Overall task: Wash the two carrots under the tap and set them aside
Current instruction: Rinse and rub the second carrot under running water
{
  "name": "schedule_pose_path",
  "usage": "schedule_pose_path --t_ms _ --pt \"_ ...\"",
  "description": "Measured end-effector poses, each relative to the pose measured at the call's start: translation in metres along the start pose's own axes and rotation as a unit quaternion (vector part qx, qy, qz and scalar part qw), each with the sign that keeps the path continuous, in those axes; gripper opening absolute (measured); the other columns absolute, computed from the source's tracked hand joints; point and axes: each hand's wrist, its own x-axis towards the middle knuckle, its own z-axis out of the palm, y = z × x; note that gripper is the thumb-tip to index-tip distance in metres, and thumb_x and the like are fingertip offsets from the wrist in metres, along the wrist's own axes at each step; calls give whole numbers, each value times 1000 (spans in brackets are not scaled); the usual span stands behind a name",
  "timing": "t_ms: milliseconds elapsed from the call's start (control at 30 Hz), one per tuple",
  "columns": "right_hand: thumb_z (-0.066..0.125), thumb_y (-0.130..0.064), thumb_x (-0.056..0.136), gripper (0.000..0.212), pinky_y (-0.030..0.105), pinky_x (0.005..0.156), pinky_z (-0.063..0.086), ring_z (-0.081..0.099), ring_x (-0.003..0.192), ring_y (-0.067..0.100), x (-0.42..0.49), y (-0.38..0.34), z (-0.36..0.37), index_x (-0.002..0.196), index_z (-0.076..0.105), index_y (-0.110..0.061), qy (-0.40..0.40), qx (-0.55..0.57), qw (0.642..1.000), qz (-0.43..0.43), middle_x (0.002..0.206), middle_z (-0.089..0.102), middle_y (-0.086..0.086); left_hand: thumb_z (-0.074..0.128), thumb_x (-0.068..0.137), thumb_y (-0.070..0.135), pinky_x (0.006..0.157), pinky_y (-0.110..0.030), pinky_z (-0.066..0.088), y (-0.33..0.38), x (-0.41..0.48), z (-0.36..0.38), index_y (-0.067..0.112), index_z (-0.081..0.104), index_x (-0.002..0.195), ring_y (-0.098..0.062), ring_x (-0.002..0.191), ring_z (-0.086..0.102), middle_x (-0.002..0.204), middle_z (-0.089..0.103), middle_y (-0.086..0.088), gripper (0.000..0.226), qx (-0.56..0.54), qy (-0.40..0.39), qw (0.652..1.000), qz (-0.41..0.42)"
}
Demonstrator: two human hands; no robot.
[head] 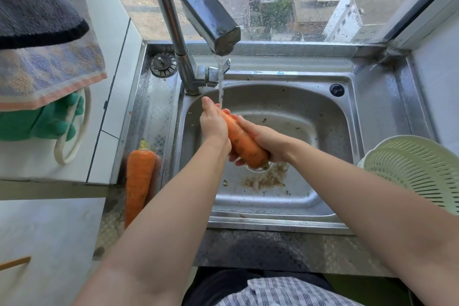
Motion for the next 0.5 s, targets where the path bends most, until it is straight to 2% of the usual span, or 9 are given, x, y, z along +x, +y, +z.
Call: schedule_pose_path --t_ms 100,167,233,333,400,467,500 --pt "60 -44 93 37 47 86 58 67 87 23 1 5 -4 105 59 -9 49 -43 996 -59 104 65 17 31 105 38 61 -28 49 1 6 2 11 48 97 -16 62 55 78 53 -4 33 -25 31 999 8" --pt "59 -43 94 37 42 80 59 68 80 23 -2 6 -10 107 59 -9 59 -37 996 -49 98 67 15 33 103 19 61 -28 48 3 10 -3 12 49 98 -16 62 54 78 52 -4 18 -44 24 999 13" --pt "49 -45 98 43 35 71 58 68 75 22 -6 6 -13 110 60 -6 38 -22 999 -14 92 69 14 35 99 9 58 -28 47 5 10 -9 14 49 86 -17 58 50 70 49 -4 20 -69 17 997 -7" --pt "41 -50 100 52 35 72 57 67 73 23 -9 6 -15 113 57 -2 2 50 997 53 88 70 14 37 103 22 58 -28 48 6 10 -15 14 48 75 -18 57 49 58 50 -2 31 -131 -28 990 -34" --pt "37 -48 102 52 34 67 58 67 69 23 -10 5 -14 111 58 0 1 94 994 55 85 69 15 37 104 36 67 -30 52 5 7 -14 13 56 86 -19 64 60 66 60 -3 35 -156 -78 984 -43" --pt "33 -44 104 52 33 62 59 68 66 24 -8 3 -11 111 57 2 22 114 992 39 82 69 17 43 102 35 75 -34 54 2 0 -13 13 55 102 -20 74 66 80 63 -4 25 -91 -116 988 -35" --pt "33 -43 105 52 34 62 59 68 67 24 -7 2 -10 113 56 2 29 112 993 32 83 70 18 46 101 32 73 -35 54 2 -2 -12 13 53 102 -19 72 65 80 61 -4 20 -55 -117 991 -25"
